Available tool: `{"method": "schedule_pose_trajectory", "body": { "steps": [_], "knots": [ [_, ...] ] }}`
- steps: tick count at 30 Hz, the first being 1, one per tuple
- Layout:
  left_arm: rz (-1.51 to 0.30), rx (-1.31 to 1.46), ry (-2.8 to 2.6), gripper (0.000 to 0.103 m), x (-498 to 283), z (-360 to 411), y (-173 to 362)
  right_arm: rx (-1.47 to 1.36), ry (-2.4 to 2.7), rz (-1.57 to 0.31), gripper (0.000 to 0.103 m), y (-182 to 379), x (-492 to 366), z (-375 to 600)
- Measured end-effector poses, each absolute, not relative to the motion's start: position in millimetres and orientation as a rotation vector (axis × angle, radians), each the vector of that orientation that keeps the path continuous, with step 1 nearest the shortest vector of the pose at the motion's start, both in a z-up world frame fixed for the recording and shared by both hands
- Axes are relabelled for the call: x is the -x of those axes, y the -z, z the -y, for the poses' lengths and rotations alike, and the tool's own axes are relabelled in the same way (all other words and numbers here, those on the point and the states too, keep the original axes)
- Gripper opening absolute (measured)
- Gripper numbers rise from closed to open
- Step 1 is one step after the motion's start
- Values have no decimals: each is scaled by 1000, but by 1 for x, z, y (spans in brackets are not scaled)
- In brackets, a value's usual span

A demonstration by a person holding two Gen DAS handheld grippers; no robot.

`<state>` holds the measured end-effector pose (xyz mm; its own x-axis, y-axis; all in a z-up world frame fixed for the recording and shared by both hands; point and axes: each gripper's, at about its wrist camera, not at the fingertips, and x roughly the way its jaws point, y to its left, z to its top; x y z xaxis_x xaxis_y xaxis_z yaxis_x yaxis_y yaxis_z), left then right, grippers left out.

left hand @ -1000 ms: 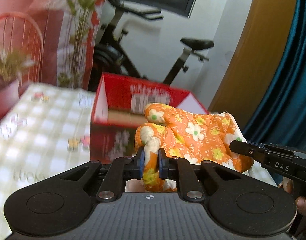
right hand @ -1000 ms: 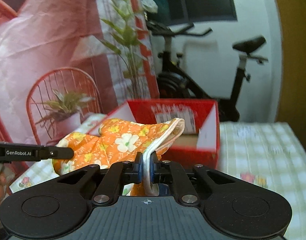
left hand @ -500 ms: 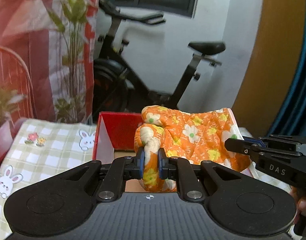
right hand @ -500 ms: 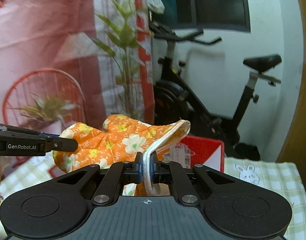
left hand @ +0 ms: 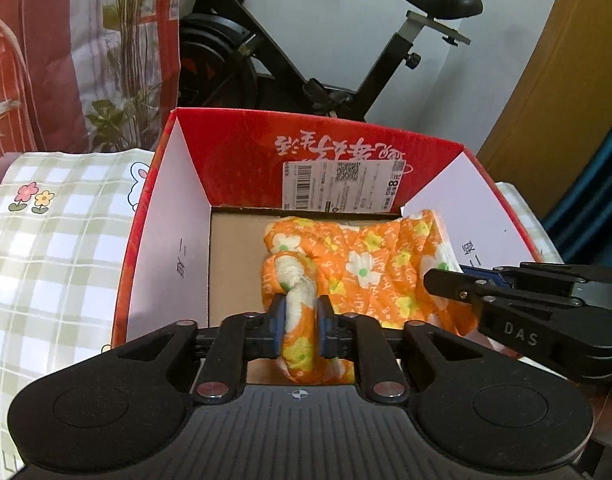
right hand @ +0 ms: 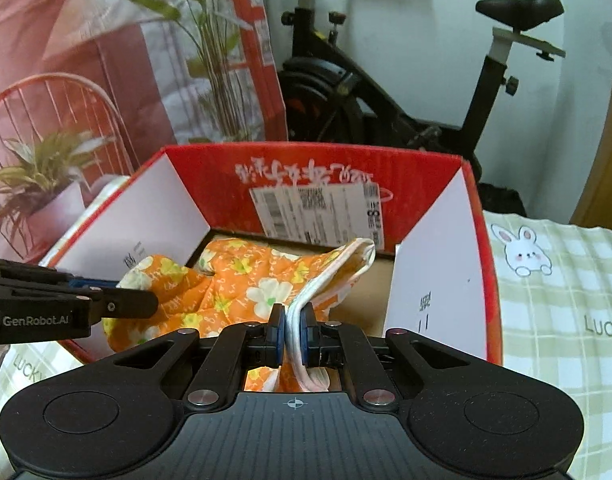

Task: Organize soft objects
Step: 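Carry the orange mitt into the red box and open both grippers, then close both grippers on the blue cosmetic cotton bag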

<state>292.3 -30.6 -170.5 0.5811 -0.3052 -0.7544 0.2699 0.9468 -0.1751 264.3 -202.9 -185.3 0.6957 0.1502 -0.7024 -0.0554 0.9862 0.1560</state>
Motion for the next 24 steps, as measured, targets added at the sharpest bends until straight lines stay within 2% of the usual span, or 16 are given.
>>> {"method": "schedule_pose_trajectory", "body": {
  "steps": [1, 2, 3, 4, 18, 24],
  "knots": [
    [-888, 35, 335, 33, -291, 30, 170, -121, -108, -795, 15, 186, -264, 202],
    [-884, 34, 338, 41, -288, 29, 169, -117, -96, -792, 22, 186, -263, 203],
    [-875, 37, 337, 54, -285, 30, 168, -117, -86, -786, 25, 185, -262, 203],
    [-863, 42, 334, 57, -286, 29, 166, -119, -79, -778, 26, 184, -260, 204],
    [-741, 74, 417, 57, -209, 15, 121, -124, -138, -571, 28, 128, -174, 209],
    [-756, 81, 458, 57, -167, 15, 133, -108, -159, -556, 32, 135, -122, 199]
  ]
}}
